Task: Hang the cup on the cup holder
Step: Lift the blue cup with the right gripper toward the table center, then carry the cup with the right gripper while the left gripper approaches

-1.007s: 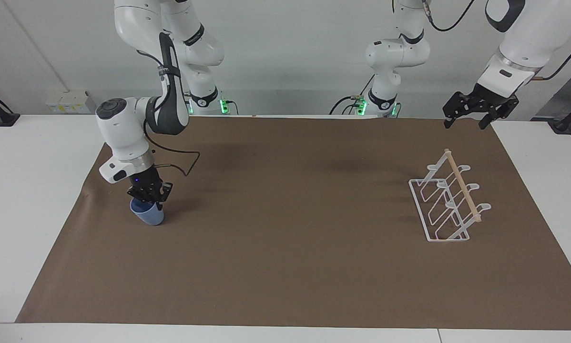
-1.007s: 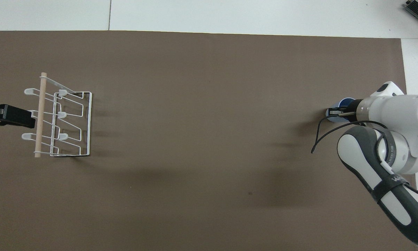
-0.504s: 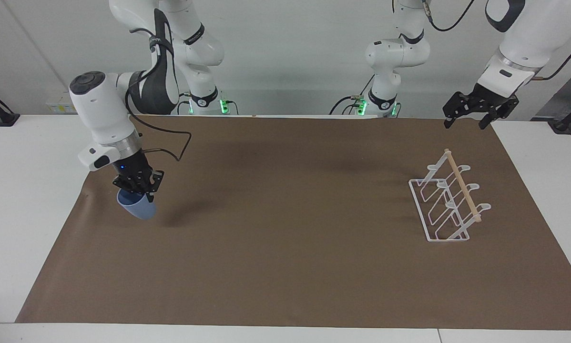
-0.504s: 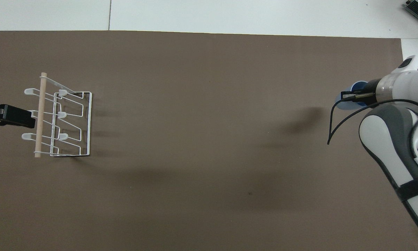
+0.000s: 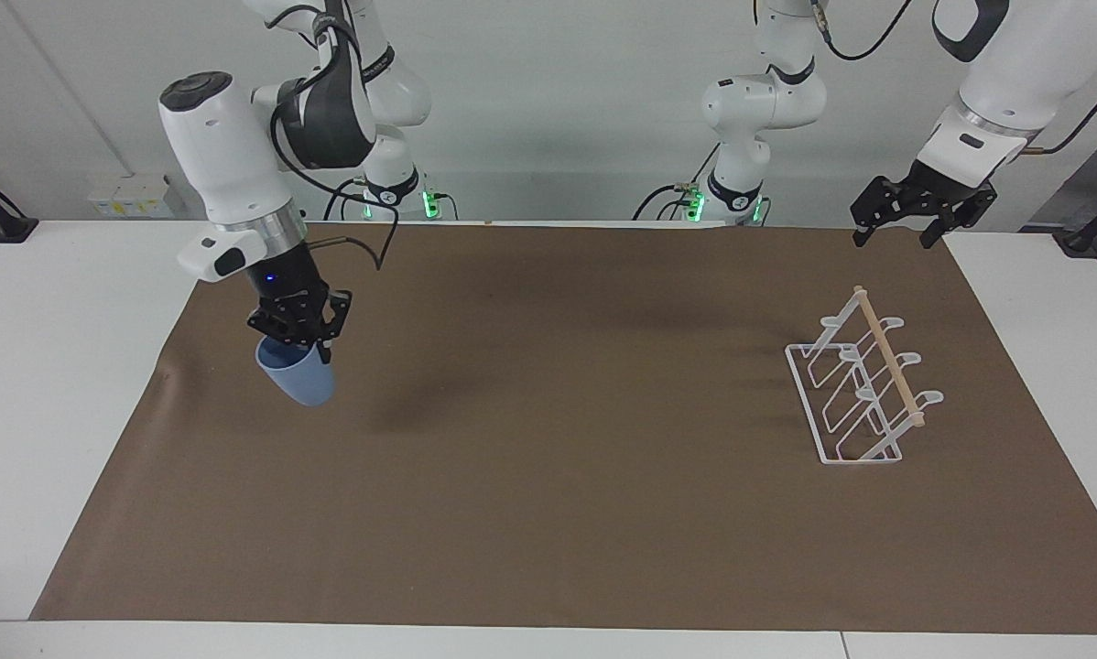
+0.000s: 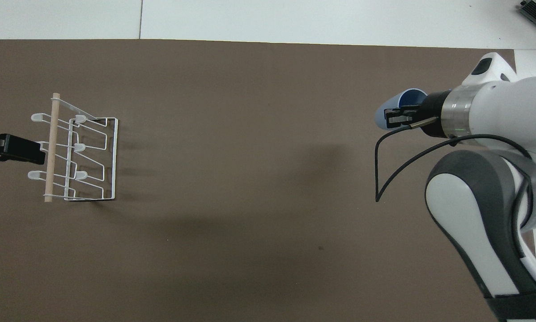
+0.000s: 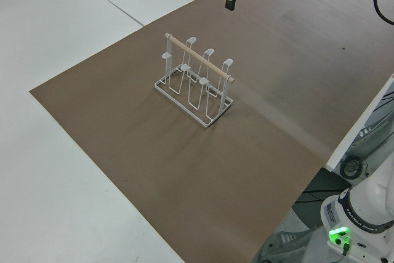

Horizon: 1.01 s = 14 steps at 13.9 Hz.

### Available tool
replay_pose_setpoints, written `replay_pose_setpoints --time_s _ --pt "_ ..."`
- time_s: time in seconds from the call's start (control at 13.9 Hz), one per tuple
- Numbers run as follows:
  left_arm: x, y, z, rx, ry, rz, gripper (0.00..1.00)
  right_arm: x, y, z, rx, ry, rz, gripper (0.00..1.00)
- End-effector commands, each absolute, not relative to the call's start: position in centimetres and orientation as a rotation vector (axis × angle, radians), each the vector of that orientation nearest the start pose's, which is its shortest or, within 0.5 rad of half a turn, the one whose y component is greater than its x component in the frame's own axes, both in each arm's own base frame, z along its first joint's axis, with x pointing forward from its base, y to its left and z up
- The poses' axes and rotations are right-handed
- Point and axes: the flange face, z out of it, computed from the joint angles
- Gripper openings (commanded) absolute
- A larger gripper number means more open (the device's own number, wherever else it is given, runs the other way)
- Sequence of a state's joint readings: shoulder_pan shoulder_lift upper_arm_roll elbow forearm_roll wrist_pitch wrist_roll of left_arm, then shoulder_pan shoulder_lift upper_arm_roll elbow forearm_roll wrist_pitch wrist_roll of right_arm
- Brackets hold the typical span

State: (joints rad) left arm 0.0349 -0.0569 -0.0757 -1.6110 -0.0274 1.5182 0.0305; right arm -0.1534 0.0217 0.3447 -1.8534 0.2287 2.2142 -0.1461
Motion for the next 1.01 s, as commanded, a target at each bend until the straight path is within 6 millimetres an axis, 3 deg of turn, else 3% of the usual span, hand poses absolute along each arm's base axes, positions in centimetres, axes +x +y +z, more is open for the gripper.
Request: replay_pose_setpoints --time_s 0.0,0.22,0.5,0.58,0.79,0.94 --pt "52.6 -2.5 63.3 -3.144 0.118 0.068 1.0 57.8 15.8 54.0 -2.776 -0.369 -0.509 0.0" --pt "51.8 -3.2 62.3 -3.142 0.085 0.126 1.0 55.8 20.9 52.2 -2.64 -0.311 -0.52 0.0" --pt "50.2 -6.2 60.0 -3.186 -0.295 0.139 1.0 53.8 27.1 51.0 -2.494 -0.243 -0.562 0.0" --pt "49.9 -7.1 60.0 -3.222 -0.419 0.171 1.0 53.1 28.4 50.5 -2.468 -0.227 -0.562 0.0" --pt "49.0 -12.8 59.2 -3.166 -0.862 0.126 1.0 52.4 30.2 50.1 -2.414 -0.174 -0.568 0.0" --pt "48.1 -14.1 58.2 -3.133 -1.384 0.254 1.0 52.5 30.0 49.9 -2.388 -0.14 -0.556 0.0"
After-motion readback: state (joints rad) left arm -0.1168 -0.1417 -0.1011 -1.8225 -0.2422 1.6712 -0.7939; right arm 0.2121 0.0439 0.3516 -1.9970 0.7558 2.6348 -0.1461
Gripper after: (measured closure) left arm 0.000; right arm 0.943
